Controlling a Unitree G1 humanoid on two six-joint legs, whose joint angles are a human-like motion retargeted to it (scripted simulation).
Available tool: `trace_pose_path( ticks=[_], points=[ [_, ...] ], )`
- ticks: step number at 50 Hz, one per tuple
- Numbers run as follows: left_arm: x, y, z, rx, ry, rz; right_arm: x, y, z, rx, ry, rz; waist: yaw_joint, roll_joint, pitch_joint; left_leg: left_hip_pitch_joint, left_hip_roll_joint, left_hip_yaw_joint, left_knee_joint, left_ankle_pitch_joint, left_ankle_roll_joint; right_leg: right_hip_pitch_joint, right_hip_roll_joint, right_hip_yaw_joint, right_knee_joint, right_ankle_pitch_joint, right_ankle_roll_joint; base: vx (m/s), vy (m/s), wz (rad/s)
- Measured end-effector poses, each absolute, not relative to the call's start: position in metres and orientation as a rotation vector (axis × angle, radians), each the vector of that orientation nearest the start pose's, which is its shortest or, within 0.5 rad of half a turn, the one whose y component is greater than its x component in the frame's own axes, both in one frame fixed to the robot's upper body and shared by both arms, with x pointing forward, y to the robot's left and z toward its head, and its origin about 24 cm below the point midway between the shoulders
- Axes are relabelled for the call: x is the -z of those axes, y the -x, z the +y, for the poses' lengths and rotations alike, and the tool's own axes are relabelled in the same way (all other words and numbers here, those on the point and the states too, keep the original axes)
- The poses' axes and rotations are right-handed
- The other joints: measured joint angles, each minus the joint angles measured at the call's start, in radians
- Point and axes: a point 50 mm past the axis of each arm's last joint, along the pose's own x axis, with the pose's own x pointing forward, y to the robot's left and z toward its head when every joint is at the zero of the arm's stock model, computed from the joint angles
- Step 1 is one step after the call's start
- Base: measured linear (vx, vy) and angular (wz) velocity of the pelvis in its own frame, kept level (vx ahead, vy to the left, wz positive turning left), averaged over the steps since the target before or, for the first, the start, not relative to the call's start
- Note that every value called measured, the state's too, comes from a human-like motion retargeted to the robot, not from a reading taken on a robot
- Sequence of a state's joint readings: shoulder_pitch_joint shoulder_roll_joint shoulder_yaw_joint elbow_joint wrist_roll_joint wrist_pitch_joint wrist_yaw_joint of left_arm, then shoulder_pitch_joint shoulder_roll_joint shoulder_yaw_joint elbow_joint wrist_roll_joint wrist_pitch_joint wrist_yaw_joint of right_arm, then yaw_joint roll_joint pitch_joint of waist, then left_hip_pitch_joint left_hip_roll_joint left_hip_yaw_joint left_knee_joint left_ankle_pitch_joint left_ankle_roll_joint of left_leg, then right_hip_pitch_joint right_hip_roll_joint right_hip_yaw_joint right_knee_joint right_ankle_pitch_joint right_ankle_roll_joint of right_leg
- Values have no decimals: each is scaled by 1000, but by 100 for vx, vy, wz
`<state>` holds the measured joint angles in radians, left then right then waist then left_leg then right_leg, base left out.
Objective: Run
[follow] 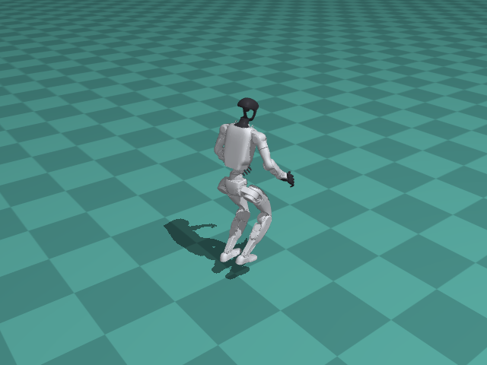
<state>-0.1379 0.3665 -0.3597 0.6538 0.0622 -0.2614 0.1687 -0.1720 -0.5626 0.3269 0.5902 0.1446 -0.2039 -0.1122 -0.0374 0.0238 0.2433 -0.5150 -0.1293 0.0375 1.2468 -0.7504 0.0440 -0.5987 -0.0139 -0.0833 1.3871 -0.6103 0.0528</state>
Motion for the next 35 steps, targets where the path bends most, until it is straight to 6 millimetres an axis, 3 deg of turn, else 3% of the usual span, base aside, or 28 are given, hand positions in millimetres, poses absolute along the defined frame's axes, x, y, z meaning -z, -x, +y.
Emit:
trace_pose_path(
  ticks=[5,12,22,29,35],
  points=[
    [58,-235,186,173,-536,305,16,-261,-234,-85,490,251,-1,14,-10,-14,19,-35,28,129,-74,29,86,21,-151,58,27,0,0,0],
    [49,-239,186,166,-521,252,5,-265,-226,-105,479,188,26,18,12,-35,70,-49,159,78,-89,104,153,23,-225,-19,-10,0,0,0],
    [44,-240,187,122,-497,219,14,-251,-225,-70,399,206,39,-19,25,-1,63,-51,83,27,-52,142,138,17,-210,-11,9,0,0,0],
    [41,-246,184,87,-510,195,12,-248,-226,-51,417,189,29,-25,48,25,66,-33,120,-59,-28,145,128,16,-132,-113,-20,2,0,-5],
    [48,-240,184,96,-513,222,16,-244,-218,-80,415,193,27,-14,32,29,86,-18,88,83,-71,175,135,25,-211,-15,0,6,2,-5]
  ],
)
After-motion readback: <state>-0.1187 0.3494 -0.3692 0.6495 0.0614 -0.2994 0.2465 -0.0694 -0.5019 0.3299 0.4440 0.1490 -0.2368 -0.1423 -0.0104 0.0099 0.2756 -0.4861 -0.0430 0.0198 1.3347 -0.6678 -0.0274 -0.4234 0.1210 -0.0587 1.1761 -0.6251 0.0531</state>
